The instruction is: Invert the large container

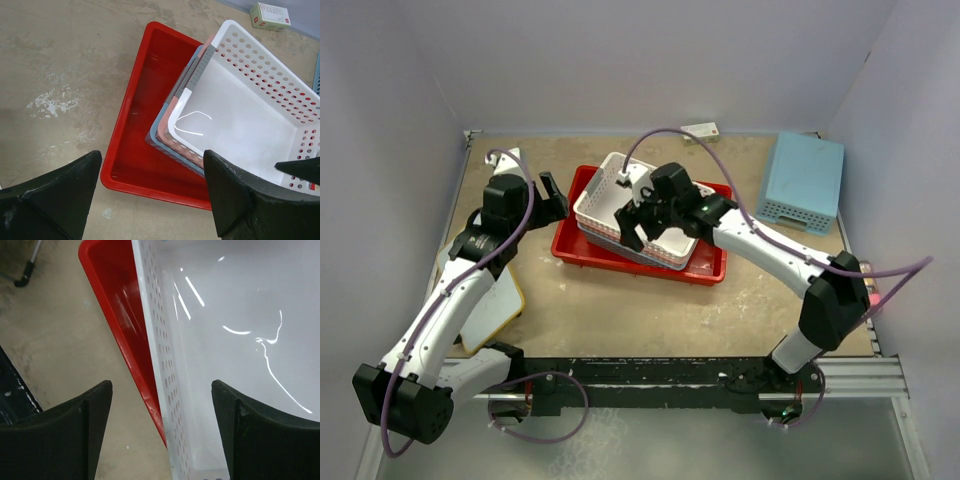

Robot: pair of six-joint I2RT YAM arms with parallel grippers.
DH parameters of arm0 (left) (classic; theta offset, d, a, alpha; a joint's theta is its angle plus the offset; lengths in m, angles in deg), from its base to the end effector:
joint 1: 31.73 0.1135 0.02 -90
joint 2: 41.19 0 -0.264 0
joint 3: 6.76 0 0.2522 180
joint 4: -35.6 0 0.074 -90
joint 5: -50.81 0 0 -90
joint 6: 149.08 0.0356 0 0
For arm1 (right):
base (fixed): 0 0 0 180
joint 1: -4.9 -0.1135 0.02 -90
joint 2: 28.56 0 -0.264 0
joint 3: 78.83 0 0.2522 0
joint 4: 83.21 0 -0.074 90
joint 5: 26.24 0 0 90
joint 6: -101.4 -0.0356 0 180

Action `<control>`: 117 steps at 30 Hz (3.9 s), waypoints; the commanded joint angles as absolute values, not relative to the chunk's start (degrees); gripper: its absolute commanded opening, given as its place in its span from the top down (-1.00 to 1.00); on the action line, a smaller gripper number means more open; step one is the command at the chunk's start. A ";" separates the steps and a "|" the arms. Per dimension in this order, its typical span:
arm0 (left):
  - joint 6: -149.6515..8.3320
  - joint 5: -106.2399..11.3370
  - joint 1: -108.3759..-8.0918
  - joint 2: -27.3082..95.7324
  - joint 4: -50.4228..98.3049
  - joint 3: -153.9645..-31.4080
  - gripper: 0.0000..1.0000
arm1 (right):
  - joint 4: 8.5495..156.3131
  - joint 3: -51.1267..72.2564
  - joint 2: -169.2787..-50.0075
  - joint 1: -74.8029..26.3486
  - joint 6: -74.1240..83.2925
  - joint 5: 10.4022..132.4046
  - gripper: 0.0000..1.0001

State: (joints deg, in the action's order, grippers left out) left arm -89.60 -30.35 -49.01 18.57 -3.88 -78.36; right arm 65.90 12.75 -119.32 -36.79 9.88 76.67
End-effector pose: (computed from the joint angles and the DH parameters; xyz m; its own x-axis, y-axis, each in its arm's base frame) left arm 0.2218 -0.0633 0.3427 -0.4646 -0.3810 -0.7993 -0.0841 0.9176 -0.3885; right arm 0.2708 0.2519 0.3266 -0.3951 -0.3172 -0.8621 -0.7825 0.6079 0.1349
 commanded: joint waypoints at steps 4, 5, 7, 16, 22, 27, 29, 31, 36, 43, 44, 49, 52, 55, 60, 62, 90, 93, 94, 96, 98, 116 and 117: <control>-89.15 -27.79 -49.13 15.58 -3.20 -77.43 -0.60 | 61.38 15.06 -121.57 -38.70 13.55 70.30 -0.29; -88.71 -27.77 -49.09 15.46 -3.33 -77.49 -0.60 | 61.49 15.15 -121.75 -38.75 13.41 70.08 -0.13; -88.00 -28.30 -49.09 15.61 -3.74 -77.78 -0.60 | 61.68 15.45 -122.04 -38.72 13.34 70.15 0.12; -87.17 -30.39 -49.13 15.83 -4.21 -78.77 -0.60 | 58.74 21.23 -121.09 -38.70 8.90 75.01 1.00; -86.43 -33.99 -49.14 15.83 -3.59 -79.26 -0.60 | 60.35 23.03 -112.87 -38.71 5.01 66.97 1.00; -86.38 -38.89 -49.09 16.18 -1.54 -79.41 -0.60 | 63.20 19.76 -103.24 -36.72 0.06 53.57 1.00; -86.50 -39.56 -49.06 16.33 -0.55 -78.93 -0.60 | 64.10 17.92 -98.31 -33.74 -1.71 51.62 1.00; -86.42 -40.08 -49.11 16.83 -0.04 -78.84 -0.60 | 62.70 17.02 -94.94 -30.78 -3.78 48.24 1.00; -86.48 -42.43 -49.09 18.46 1.68 -79.40 -0.60 | 49.82 17.33 -91.30 -26.72 -9.19 32.93 1.00; -87.17 -44.24 -49.11 20.84 4.95 -79.14 -0.60 | 35.98 12.29 -86.45 -25.80 -19.74 28.54 1.00; -87.28 -44.40 -49.13 21.07 5.47 -78.89 -0.60 | 35.55 10.99 -85.62 -25.57 -20.82 29.50 1.00; -88.21 -43.72 -49.17 21.98 9.30 -75.60 -0.60 | 40.58 1.83 -81.23 -14.80 -20.56 49.61 1.00; -88.61 -44.12 -49.19 22.53 10.31 -75.14 -0.60 | 44.64 -2.88 -80.42 -7.20 -22.21 63.86 1.00; -87.97 -44.33 -49.17 22.52 10.26 -75.43 -0.60 | 51.05 -7.88 -78.61 -5.00 -25.53 73.75 1.00; -87.00 -43.28 -49.14 22.73 9.55 -75.86 -0.60 | 66.82 -16.83 -77.31 -4.86 -34.46 88.00 1.00; -86.79 -43.32 -49.16 22.92 9.68 -75.88 -0.60 | 73.90 -20.54 -78.00 -4.86 -38.67 92.68 1.00; -85.04 -39.48 -49.17 25.06 8.69 -78.22 -0.60 | 115.43 -29.05 -94.25 -2.84 -61.94 106.19 1.00; -84.90 -39.37 -49.13 24.95 8.41 -78.18 -0.60 | 114.16 -32.18 -92.37 0.59 -64.65 107.92 1.00; -84.84 -39.43 -49.14 25.03 8.33 -78.16 -0.60 | 114.03 -33.38 -91.56 1.97 -66.44 108.94 1.00; -84.75 -39.61 -49.19 25.07 8.26 -78.08 -0.60 | 114.26 -36.00 -90.14 4.51 -70.10 112.02 1.00; -84.61 -39.79 -49.19 25.21 8.21 -77.94 -0.60 | 114.24 -38.03 -88.11 6.50 -73.06 114.28 1.00; -84.25 -42.18 -49.08 25.89 9.16 -77.89 -0.60 | 57.43 -25.15 -86.36 20.28 -32.24 105.65 0.79; -84.28 -42.33 -49.14 25.95 9.24 -77.84 -0.60 | 57.55 -25.70 -86.38 20.73 -32.31 105.50 0.77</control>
State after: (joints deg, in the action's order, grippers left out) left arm -85.38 -40.73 -49.01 25.57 6.77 -75.69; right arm 69.66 -24.56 -85.66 19.23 -39.50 110.26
